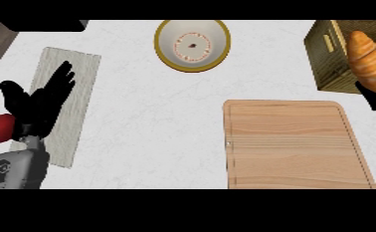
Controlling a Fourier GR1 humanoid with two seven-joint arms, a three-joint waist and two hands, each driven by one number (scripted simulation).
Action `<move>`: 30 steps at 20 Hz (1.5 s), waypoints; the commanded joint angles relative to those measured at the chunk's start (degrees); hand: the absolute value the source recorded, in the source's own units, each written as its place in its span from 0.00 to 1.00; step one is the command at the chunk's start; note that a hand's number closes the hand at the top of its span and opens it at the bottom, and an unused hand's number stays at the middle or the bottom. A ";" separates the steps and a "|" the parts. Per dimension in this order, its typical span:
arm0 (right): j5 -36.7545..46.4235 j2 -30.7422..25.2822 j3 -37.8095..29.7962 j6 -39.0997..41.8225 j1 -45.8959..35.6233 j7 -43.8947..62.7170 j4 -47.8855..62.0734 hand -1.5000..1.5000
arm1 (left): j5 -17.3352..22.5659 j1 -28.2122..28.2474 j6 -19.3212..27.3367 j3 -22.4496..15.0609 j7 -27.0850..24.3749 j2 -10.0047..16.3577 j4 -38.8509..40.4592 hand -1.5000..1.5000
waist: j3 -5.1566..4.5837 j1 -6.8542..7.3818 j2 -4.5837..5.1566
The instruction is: Pick the croissant from the cutting board and place it in the basket
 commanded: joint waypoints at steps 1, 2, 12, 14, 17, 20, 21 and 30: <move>-4.10 -9.44 -8.42 0.76 -12.28 1.99 11.94 1.00 | -0.48 -0.30 1.39 -0.42 0.62 -1.06 -1.44 0.50 | 0.11 0.29 0.16; -3.85 -11.36 -8.85 0.75 -13.10 1.81 14.15 1.00 | -0.77 1.14 0.39 -0.66 -2.49 -1.46 0.97 0.50 | 0.09 0.16 0.25; -0.19 -22.91 -11.47 -5.74 -6.13 -25.55 39.14 1.00 | -0.79 -2.29 0.87 0.19 0.44 -0.45 0.71 0.50 | 0.18 0.29 0.50; -1.48 -22.78 -11.35 -7.66 -8.29 -26.62 43.10 1.00 | -2.63 -1.63 1.50 -1.39 -2.45 -2.11 2.85 0.50 | 0.15 0.31 0.46; -1.19 -22.82 -9.79 -10.42 -8.85 -29.13 48.09 1.00 | -0.89 -1.61 -0.49 0.19 -0.56 -0.11 2.33 0.50 | 0.15 0.42 0.38; -1.10 -19.80 -9.23 -13.98 -3.70 -31.44 45.74 1.00 | -1.47 -2.32 1.54 0.19 0.43 -1.03 0.77 0.50 | 0.15 0.12 0.27; -1.66 -23.38 -10.65 -12.69 -3.93 -35.32 50.94 1.00 | -0.03 0.15 -1.20 1.04 -1.28 0.09 1.03 0.50 | 0.16 0.29 0.32; 0.40 -26.19 -10.32 -20.69 -10.23 -39.05 68.03 0.00 | -2.59 -0.41 1.79 -0.78 -1.25 -2.47 1.22 0.50 | 0.15 0.47 0.39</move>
